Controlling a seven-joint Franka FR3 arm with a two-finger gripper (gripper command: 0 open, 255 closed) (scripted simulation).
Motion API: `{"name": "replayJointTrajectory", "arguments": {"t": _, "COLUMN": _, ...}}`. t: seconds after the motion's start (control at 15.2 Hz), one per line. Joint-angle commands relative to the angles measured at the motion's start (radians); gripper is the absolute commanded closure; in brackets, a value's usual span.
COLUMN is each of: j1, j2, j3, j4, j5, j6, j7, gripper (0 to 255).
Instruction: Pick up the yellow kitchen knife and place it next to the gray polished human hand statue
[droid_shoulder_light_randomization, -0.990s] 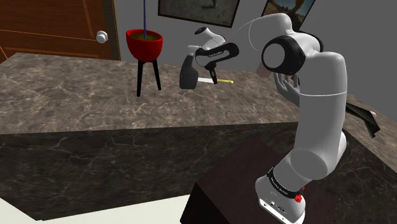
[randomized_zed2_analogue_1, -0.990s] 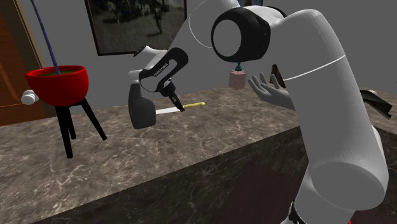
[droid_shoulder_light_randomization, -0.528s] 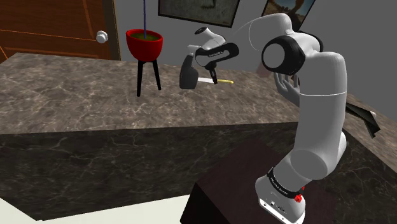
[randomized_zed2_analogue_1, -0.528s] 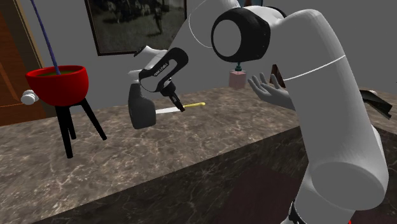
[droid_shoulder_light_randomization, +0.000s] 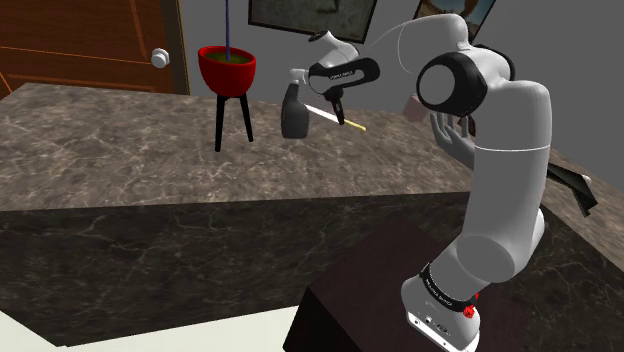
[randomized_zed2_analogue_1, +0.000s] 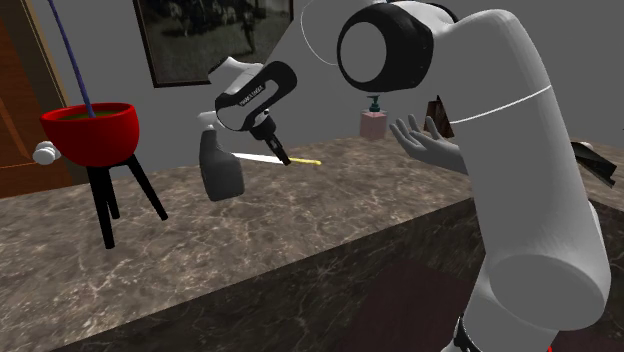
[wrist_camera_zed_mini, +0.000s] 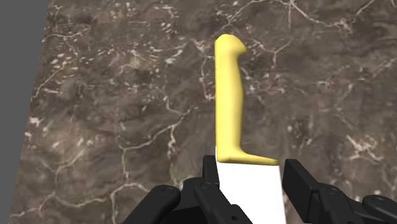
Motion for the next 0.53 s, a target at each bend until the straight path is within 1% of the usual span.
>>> {"name": "replayJointTrajectory", "arguments": {"t": 0.0, "j1": 0.002, "j2": -0.01, "j3": 0.001, "j4": 0.013, "j5": 0.003, "j6": -0.022, "j7": -0.01, "gripper": 255}}
{"name": "replayJointTrajectory", "arguments": {"t": 0.46, "j1": 0.004, "j2": -0.037, "j3": 0.001, "j4": 0.063, "j5": 0.009, "j6": -0.091, "j7": -0.044, "gripper": 255}}
